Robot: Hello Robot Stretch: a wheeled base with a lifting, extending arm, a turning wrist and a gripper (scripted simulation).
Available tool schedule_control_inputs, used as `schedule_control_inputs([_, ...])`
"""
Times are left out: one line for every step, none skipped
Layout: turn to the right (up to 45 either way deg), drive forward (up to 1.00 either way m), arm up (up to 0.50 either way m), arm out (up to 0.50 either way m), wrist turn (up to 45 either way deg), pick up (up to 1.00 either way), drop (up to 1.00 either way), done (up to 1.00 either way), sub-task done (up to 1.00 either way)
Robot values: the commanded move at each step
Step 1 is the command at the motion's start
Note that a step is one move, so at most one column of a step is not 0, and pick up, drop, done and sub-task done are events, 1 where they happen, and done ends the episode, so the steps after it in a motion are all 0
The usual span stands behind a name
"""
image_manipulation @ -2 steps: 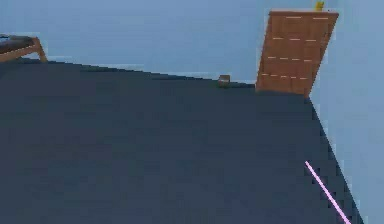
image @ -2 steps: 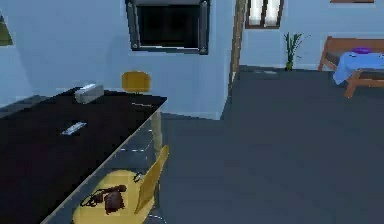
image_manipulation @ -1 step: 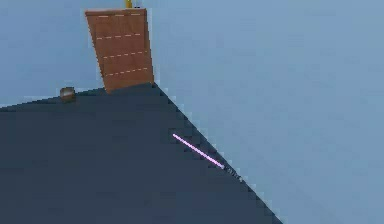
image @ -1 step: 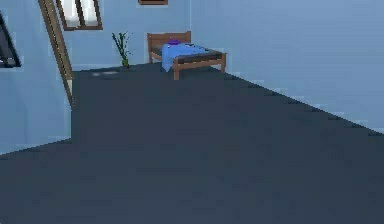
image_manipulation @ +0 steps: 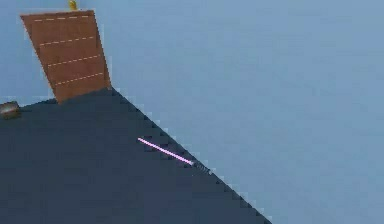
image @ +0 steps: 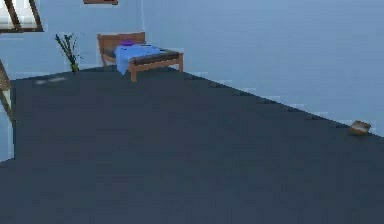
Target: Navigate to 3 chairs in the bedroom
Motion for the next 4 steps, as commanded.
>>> schedule_control_inputs([0.0, 0.45, 0.0, 0.0, 0.0, 0.0, 0.0, 0.0, 0.0])
schedule_control_inputs([-36.0, 0.0, 0.0, 0.0, 0.0, 0.0, 0.0, 0.0, 0.0])
schedule_control_inputs([0.0, 0.65, 0.0, 0.0, 0.0, 0.0, 0.0, 0.0, 0.0])
schedule_control_inputs([-45.0, 0.0, 0.0, 0.0, 0.0, 0.0, 0.0, 0.0, 0.0])
